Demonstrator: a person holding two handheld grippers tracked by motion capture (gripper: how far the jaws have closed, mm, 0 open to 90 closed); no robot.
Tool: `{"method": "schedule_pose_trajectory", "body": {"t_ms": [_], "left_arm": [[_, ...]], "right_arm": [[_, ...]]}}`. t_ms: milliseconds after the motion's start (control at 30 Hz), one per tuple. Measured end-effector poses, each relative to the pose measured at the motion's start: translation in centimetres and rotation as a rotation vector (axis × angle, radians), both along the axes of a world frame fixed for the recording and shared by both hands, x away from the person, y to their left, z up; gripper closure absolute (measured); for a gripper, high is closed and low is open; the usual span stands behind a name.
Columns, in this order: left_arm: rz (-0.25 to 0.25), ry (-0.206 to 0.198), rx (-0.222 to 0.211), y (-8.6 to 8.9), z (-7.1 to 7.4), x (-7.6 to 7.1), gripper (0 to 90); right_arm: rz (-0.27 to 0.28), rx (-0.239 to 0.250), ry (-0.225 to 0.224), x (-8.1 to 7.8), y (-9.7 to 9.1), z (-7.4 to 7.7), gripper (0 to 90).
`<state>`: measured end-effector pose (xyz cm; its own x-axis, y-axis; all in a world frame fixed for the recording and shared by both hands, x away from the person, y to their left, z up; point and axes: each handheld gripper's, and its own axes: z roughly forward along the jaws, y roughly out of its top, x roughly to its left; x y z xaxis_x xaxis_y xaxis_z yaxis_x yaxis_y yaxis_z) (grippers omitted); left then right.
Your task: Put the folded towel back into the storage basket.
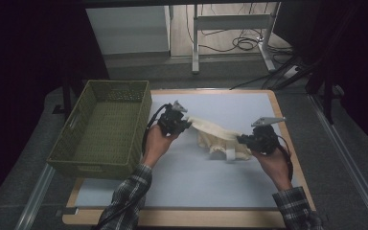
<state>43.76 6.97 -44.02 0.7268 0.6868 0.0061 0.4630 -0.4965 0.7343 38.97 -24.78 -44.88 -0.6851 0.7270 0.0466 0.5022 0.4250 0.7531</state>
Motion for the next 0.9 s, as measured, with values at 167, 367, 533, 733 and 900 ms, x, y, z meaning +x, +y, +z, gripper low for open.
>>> {"method": "schedule_pose_trajectory", "body": {"t_ms": [167, 367, 533, 733, 900], "left_arm": [[0.076, -0.020, 0.007, -1.4, 1.3, 2.5, 59.6], [0.064, 0.022, 0.009, -1.4, -0.4, 1.9, 44.7], [0.018, 0.076, -0.007, -0.6, -2.8, 0.0, 46.7], [-0.056, 0.127, -0.032, -1.2, -5.8, -1.5, 50.9], [-0.066, 0.140, -0.026, -2.6, -8.0, -1.3, 46.1]], "right_arm": [[-0.114, 0.002, -0.006, 3.6, -1.0, 1.5, 73.2], [-0.115, 0.002, 0.018, 3.1, -2.6, 1.0, 70.8], [-0.066, 0.010, 0.060, 1.6, -2.7, -0.4, 70.6], [0.004, 0.021, 0.099, -0.3, -2.1, -2.5, 71.0], [0.031, 0.008, 0.106, -0.9, -1.1, -3.7, 68.2]]}}
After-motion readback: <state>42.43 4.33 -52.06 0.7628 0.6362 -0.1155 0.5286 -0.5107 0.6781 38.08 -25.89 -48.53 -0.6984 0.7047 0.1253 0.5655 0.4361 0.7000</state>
